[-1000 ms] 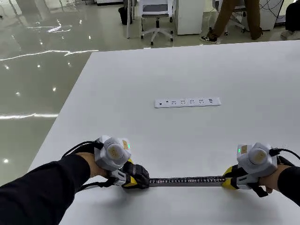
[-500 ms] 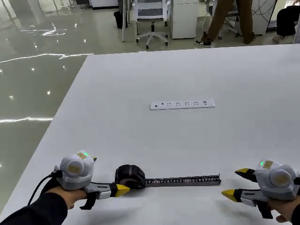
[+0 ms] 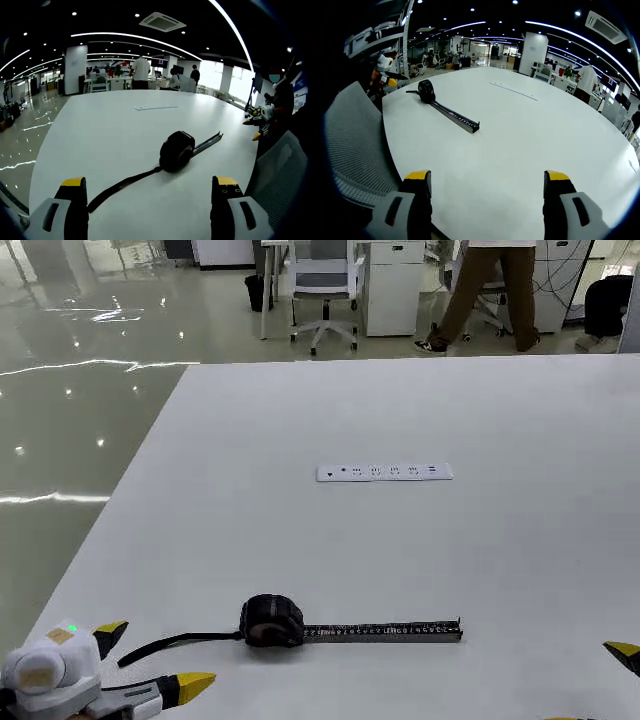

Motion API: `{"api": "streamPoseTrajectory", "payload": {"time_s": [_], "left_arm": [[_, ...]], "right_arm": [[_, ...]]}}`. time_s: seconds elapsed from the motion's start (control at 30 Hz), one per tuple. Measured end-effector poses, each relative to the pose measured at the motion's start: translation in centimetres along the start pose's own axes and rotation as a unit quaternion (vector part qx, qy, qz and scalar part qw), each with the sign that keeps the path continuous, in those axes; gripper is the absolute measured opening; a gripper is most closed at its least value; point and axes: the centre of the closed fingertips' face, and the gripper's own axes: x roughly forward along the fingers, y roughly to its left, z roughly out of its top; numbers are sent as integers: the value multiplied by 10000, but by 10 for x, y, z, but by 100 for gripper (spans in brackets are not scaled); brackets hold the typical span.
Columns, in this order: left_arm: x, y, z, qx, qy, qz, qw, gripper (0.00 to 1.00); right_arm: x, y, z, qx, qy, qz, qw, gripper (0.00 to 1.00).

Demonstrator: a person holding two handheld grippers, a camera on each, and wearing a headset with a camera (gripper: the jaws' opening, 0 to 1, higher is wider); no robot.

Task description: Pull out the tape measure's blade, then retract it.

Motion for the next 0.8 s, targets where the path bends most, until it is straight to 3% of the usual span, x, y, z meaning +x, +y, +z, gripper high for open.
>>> {"api": "streamPoseTrajectory", "payload": {"time_s": [0.1, 0.17, 0.23, 0.4, 0.63, 0.8], "left_arm": [[-7, -12, 0, 20, 31, -115, 9999, 100], [-12, -13, 2, 167, -45, -49, 9998, 100], [-16, -13, 3, 53, -88, -48, 9999, 100], [-20, -18, 0, 111, -28, -57, 9999, 100], [-19, -20, 4, 156, -56, -104, 9998, 100], [-20, -19, 3, 268, -40, -151, 9995, 100]], "right_arm": [[-7, 0, -5, 80, -25, -31, 10000, 94], [-11, 4, -8, 140, -35, -15, 9999, 98], [-15, 9, -11, 158, -28, 20, 9999, 100], [-23, 12, -9, 168, -70, -1, 9998, 100], [-18, 15, 0, 43, -73, 108, 9999, 100], [-14, 7, 9, -153, -118, 188, 9996, 100]]}}
